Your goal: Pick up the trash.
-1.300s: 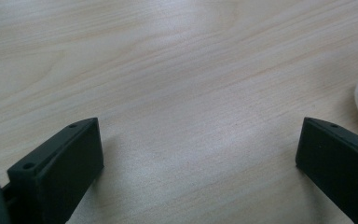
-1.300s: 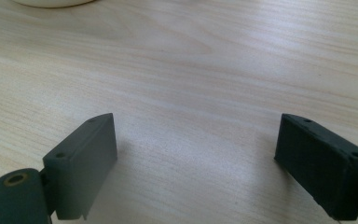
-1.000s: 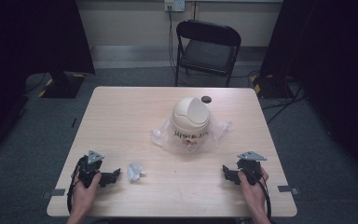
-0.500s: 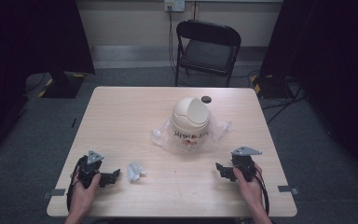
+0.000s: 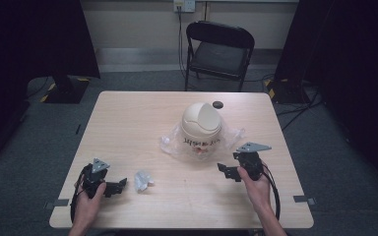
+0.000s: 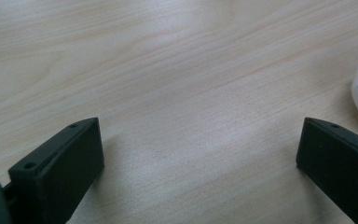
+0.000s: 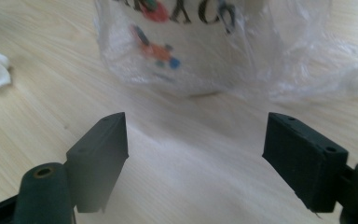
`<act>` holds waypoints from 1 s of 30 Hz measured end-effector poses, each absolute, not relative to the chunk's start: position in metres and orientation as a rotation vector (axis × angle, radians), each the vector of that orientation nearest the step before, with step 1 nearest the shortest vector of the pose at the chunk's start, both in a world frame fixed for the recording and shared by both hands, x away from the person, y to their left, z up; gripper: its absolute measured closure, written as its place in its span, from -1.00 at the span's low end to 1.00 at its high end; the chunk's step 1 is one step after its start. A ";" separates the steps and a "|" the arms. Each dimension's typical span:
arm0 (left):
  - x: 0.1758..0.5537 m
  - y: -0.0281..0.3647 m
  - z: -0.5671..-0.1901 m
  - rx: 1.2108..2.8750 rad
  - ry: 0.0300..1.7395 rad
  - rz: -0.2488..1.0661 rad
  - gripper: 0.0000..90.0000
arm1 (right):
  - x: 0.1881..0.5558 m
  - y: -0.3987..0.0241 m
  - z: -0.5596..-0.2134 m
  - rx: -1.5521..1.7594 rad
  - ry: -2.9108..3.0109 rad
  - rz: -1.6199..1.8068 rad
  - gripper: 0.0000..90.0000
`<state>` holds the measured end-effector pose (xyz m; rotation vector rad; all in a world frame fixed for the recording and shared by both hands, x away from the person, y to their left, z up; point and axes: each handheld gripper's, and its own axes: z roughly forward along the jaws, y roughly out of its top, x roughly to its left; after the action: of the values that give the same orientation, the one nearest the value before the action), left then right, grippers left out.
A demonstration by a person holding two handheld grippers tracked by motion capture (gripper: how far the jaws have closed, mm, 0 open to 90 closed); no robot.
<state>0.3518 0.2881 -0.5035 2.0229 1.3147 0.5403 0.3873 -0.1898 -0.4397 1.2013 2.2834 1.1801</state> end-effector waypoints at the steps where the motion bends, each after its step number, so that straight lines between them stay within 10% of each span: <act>1: 0.352 0.288 -0.504 2.023 1.315 0.540 -1.00 | 0.389 -0.188 -0.437 1.189 2.286 1.185 -0.51; 30: 0.352 0.288 -0.503 2.028 1.313 0.541 -1.00 | 0.437 -0.142 -0.361 0.956 2.319 1.247 -0.55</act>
<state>0.3520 0.2884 -0.5033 2.0278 1.3129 0.5414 0.4366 -0.1419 -0.3613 0.9565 2.3190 1.2471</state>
